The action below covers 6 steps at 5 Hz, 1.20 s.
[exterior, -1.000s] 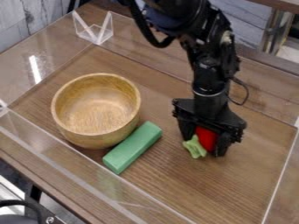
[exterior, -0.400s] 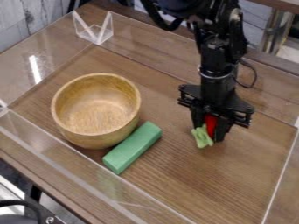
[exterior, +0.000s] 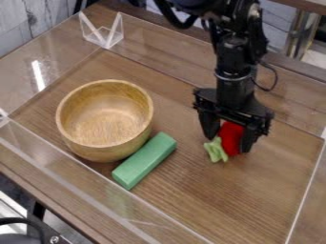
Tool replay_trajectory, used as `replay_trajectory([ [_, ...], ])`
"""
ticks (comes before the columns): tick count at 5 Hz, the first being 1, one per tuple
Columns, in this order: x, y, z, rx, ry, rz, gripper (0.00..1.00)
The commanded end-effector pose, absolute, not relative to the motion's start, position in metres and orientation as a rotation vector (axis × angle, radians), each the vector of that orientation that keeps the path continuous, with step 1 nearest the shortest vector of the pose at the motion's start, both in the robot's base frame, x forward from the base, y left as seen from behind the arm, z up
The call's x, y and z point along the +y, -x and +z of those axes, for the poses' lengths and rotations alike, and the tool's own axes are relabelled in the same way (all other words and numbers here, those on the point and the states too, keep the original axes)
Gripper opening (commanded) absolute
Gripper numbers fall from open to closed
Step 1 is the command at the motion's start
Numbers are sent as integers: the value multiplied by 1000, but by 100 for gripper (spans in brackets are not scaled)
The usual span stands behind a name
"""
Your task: Move the red fruit to the right
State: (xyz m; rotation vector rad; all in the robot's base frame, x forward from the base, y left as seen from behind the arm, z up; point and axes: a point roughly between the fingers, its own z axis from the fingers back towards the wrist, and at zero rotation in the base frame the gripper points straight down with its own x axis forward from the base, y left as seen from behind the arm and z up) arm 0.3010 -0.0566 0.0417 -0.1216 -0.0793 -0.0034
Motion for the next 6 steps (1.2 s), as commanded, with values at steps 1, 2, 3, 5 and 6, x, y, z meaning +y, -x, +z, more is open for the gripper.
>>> replay_trajectory([
  [1, -47, -313, 62, -144, 106, 45, 100],
  [2, -39, -316, 68, -157, 87, 94, 100],
  [3, -39, -314, 68, -166, 87, 21, 100],
  [5, -50, -310, 67, -178, 82, -22, 100],
  [6, -62, -308, 67, -183, 76, 5, 100],
])
